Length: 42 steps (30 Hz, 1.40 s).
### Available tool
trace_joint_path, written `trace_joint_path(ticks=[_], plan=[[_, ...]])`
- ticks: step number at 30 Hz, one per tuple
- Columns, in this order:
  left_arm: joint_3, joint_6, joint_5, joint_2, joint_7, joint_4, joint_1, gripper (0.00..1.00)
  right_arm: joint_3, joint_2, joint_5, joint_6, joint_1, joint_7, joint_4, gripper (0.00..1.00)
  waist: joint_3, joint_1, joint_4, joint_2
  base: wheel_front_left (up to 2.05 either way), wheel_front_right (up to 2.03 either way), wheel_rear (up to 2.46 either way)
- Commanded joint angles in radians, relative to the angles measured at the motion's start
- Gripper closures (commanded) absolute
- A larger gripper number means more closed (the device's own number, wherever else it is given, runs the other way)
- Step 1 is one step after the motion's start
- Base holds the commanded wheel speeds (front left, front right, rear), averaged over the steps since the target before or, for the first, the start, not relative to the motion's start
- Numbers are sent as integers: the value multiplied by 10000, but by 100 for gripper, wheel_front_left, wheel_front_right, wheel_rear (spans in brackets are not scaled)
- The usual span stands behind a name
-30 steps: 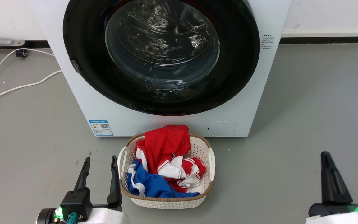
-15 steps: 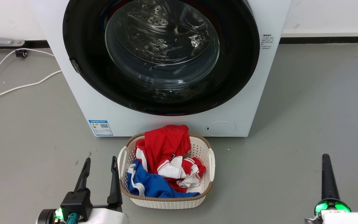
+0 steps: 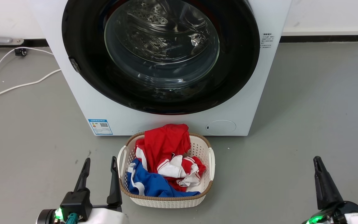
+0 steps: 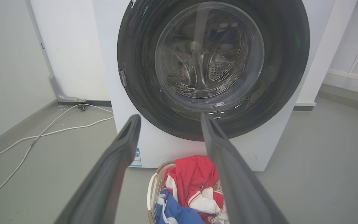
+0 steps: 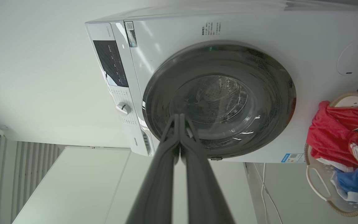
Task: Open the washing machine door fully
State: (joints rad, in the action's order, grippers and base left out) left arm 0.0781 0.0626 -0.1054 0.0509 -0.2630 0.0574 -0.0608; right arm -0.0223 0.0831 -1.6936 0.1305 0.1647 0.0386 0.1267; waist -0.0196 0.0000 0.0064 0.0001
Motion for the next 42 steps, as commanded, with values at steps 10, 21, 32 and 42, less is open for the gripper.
trace_joint_path(ticks=[10, 21, 32, 42], plan=[[-12, 68, 88, -4, -28, -40, 41, 0, 614, -196, -401, 4, 271, -1308, 50, 100, -80, 0, 60, -1, 0, 0, 0], [60, 72, 149, -4, -28, -166, 439, 0, 1558, -196, -463, 4, -972, -1923, -764, 100, -723, 0, 244, -1, 0, 0, 0], [186, 208, 363, -4, -28, -449, 1278, 0, 3365, 1250, -640, 4, -4496, -2965, -2742, 100, -2203, 0, 582, -1, 0, 0, 0], [427, 277, 282, -4, -28, -697, 2256, 0, 3359, 3046, -390, 4, -8005, -4116, -4175, 100, -3743, 0, 1108, -1, 0, 0, 0]])
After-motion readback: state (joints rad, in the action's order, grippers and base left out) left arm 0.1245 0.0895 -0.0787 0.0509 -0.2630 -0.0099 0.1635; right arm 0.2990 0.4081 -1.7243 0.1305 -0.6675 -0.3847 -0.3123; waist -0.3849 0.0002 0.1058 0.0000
